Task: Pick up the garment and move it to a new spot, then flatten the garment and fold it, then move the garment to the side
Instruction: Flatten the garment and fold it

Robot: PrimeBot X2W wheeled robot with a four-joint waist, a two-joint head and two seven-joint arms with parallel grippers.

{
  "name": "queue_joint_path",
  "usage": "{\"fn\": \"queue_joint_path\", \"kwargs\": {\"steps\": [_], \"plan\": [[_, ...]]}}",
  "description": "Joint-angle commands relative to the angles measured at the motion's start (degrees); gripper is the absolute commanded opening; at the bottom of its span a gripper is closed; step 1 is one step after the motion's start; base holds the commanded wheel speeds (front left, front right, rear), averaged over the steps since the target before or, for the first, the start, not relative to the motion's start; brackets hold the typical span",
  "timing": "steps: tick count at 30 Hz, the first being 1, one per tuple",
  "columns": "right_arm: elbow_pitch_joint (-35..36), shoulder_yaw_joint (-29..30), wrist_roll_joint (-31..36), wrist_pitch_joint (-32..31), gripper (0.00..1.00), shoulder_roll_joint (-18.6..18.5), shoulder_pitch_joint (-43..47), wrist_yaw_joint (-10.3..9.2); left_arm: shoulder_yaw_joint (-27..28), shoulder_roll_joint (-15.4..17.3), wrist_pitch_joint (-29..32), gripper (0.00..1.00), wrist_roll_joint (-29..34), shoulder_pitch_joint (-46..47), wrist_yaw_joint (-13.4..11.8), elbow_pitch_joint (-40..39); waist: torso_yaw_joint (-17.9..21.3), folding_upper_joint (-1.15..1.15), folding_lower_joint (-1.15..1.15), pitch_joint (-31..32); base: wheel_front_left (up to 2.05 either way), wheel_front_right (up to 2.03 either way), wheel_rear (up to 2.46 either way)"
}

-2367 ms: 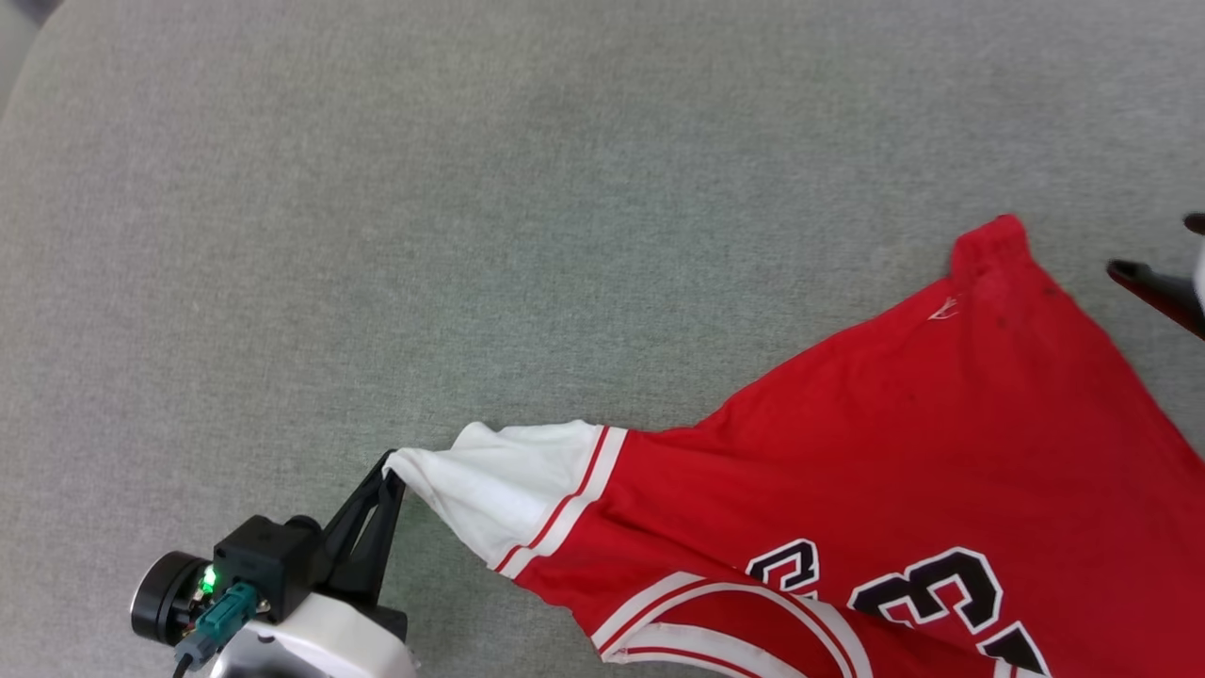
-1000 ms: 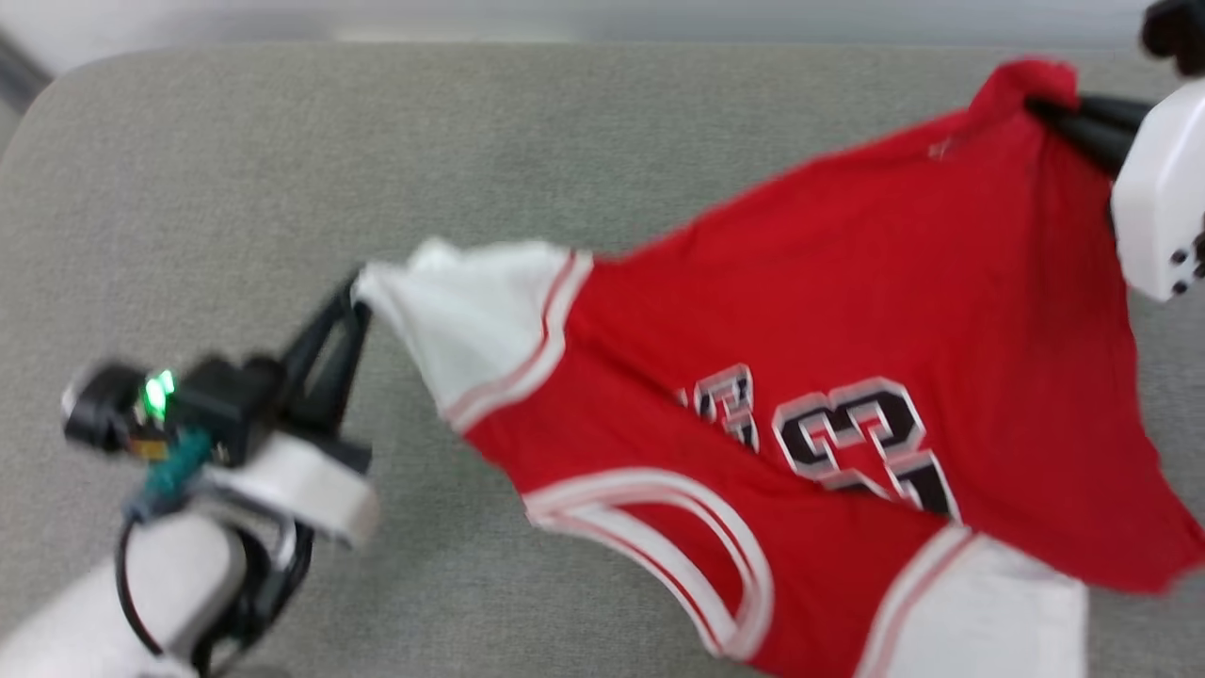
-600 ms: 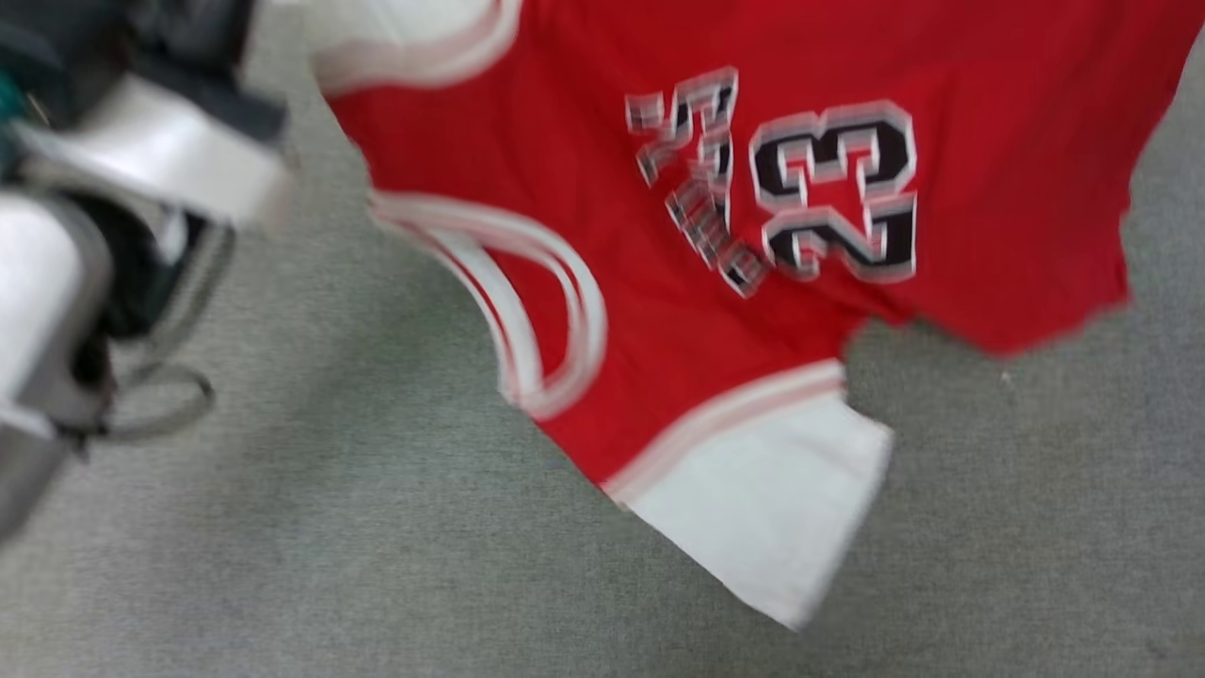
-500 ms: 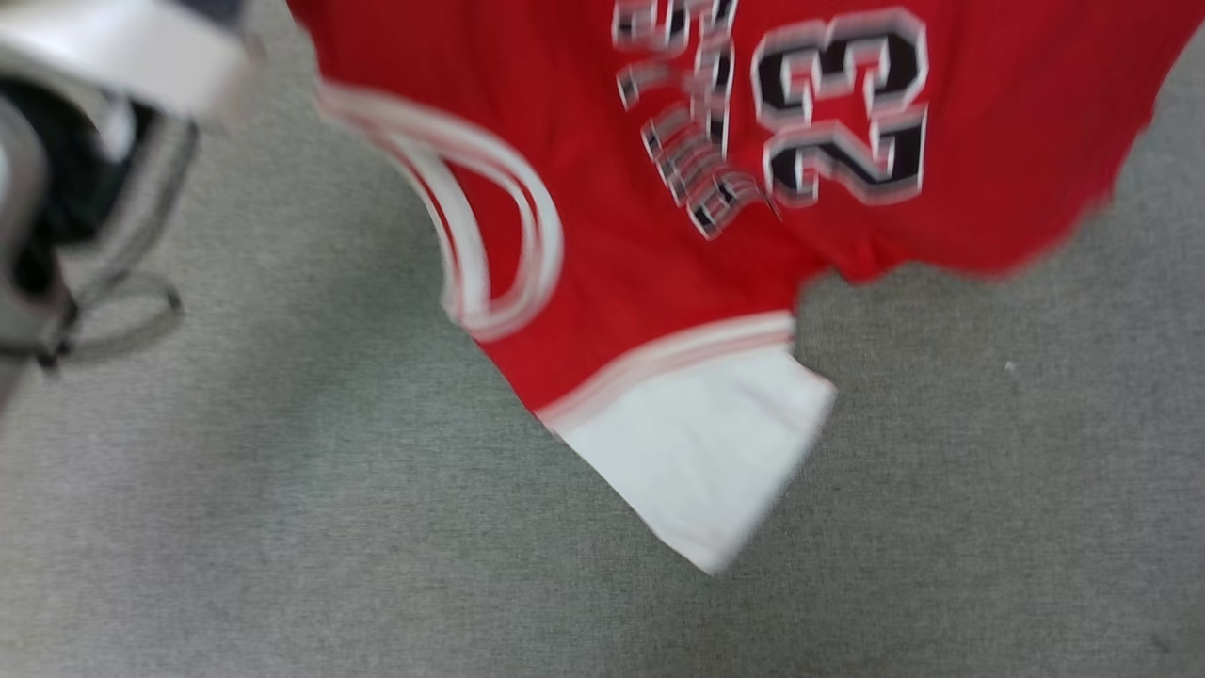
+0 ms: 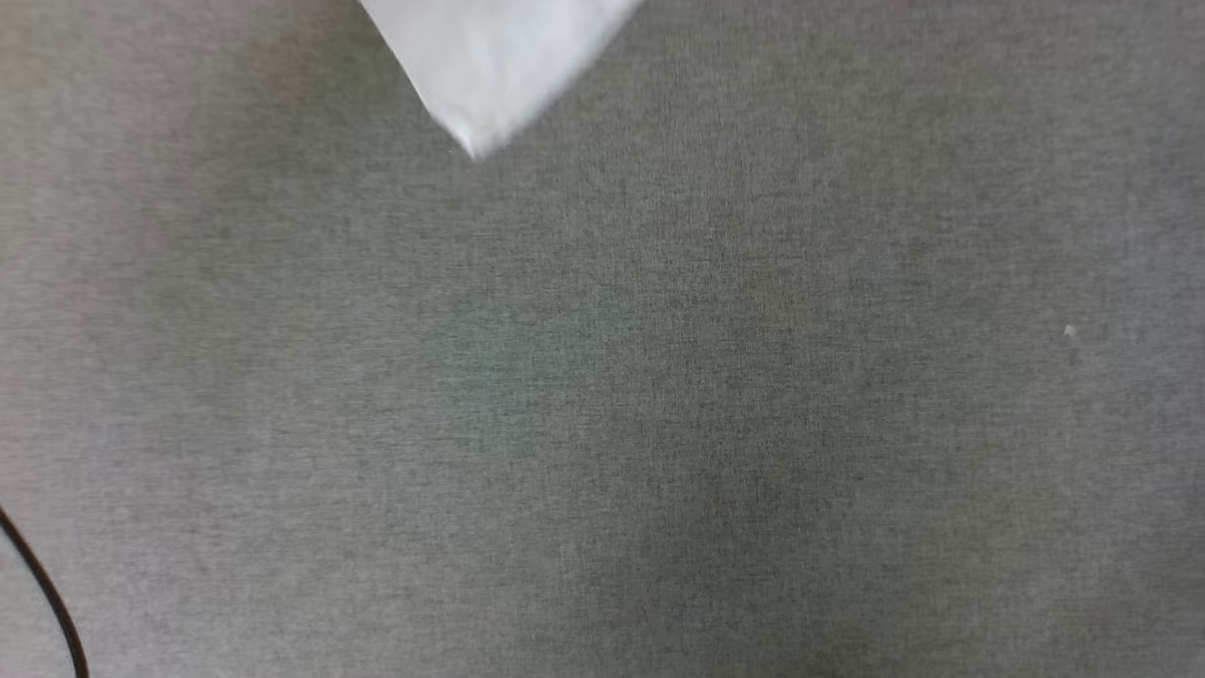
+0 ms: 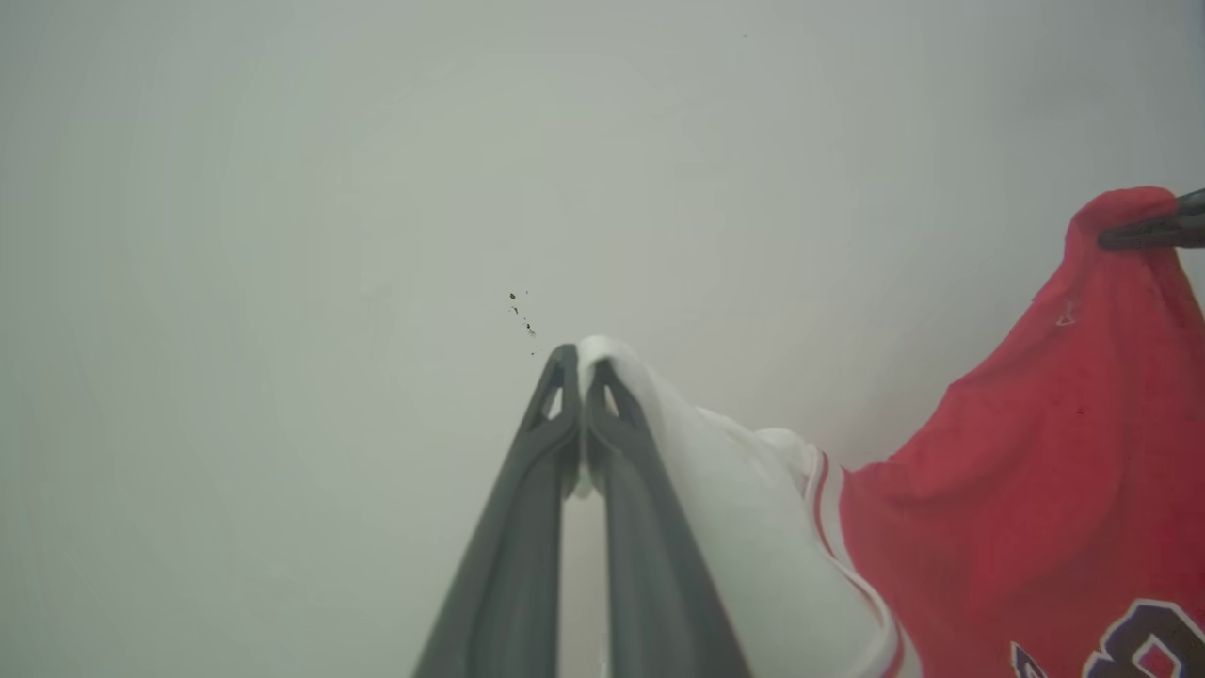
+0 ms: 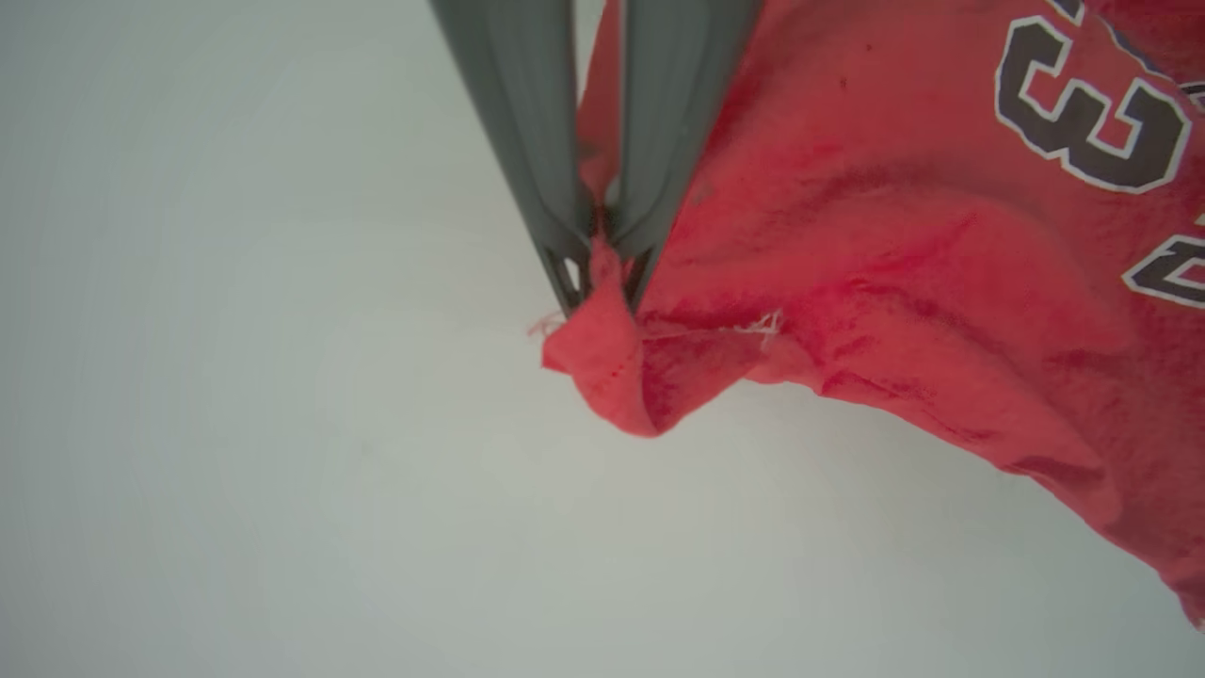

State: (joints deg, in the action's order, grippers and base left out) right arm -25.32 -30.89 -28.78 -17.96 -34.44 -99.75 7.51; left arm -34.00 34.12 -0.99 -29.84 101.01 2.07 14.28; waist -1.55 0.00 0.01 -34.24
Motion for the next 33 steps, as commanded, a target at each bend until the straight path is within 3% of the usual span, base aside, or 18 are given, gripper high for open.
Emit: {"fn": "queue_joint_path", "kwargs": {"steps": [1,10,16,25,33], "plan": [[-0.85,-0.03,0.64,0.7,0.0,0.48,-2.1,-0.04,-0.11,-0.09,-0.32,0.0,0.96,2.45,0.58,1.22,0.41,0.0,-0.01,-1.47,0.0,0.0,0.0],[-6.94,-2.42,1.57,4.69,0.0,3.2,-10.8,-0.04,-0.48,-2.13,-3.05,0.0,1.29,13.83,3.71,11.04,0.43,0.0,-0.01,-4.9,0.0,0.0,0.0],[-11.09,-4.97,0.21,7.08,0.0,4.15,-8.95,-0.04,-1.94,-3.16,-5.64,0.0,-0.07,12.01,4.51,17.14,0.28,0.0,-0.01,-6.35,0.0,0.0,0.0],[-15.62,-9.59,-4.16,13.35,0.0,6.58,2.39,-0.04,-4.06,-3.49,-10.62,0.0,-4.25,-0.53,5.11,23.24,1.04,0.0,-0.01,-4.76,0.0,0.0,0.0],[-16.81,-15.45,-8.98,17.94,0.0,7.06,15.47,-0.04,-5.81,-1.99,-13.31,0.0,-6.17,-19.43,3.57,20.75,1.36,0.0,-0.01,1.26,0.0,0.0,0.0]]}}
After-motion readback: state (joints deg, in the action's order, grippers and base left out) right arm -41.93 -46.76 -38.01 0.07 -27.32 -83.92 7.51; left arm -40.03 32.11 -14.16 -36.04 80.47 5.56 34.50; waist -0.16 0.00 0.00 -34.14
